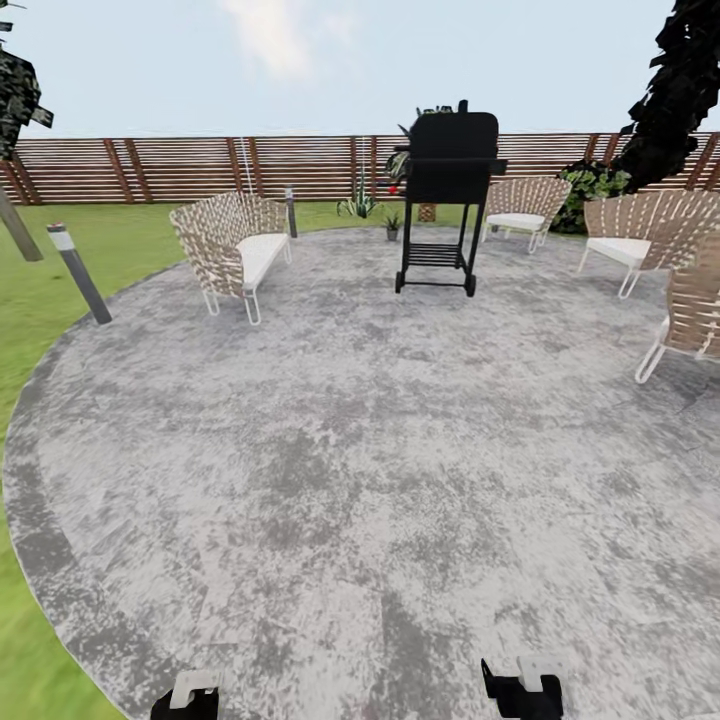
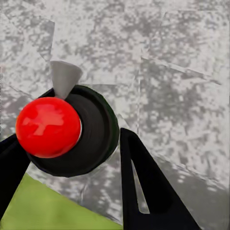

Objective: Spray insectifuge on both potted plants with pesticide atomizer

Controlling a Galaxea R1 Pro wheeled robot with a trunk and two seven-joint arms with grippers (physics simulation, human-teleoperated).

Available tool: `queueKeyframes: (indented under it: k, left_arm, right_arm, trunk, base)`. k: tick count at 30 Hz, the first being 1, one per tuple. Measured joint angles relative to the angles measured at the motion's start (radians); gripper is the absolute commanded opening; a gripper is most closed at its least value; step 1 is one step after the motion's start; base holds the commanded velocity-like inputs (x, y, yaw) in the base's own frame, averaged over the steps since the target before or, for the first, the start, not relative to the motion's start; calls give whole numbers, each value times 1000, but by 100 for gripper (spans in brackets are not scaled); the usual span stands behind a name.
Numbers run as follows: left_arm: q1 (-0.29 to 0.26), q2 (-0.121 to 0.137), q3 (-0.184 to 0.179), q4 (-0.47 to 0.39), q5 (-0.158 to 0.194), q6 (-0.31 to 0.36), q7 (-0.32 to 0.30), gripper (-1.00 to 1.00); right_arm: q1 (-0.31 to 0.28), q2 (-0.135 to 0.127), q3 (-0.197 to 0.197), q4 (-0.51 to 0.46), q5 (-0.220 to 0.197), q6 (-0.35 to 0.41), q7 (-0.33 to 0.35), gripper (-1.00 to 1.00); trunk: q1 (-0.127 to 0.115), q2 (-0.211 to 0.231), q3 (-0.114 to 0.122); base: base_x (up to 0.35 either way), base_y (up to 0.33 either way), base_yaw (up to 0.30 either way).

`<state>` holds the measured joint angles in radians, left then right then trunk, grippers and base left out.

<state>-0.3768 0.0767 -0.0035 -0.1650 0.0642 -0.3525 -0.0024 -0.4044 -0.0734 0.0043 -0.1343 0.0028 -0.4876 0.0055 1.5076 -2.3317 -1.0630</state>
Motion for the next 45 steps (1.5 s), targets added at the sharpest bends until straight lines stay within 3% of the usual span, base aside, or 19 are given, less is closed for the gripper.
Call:
queueKeyframes:
  k: [45]
  left_arm:
    - [0, 0, 0, 0, 0, 0, 0, -100]
  right_arm:
    - [0, 0, 0, 0, 0, 0, -1, 100]
  trunk:
    - [0, 0, 0]
  base:
    - [335, 88, 0]
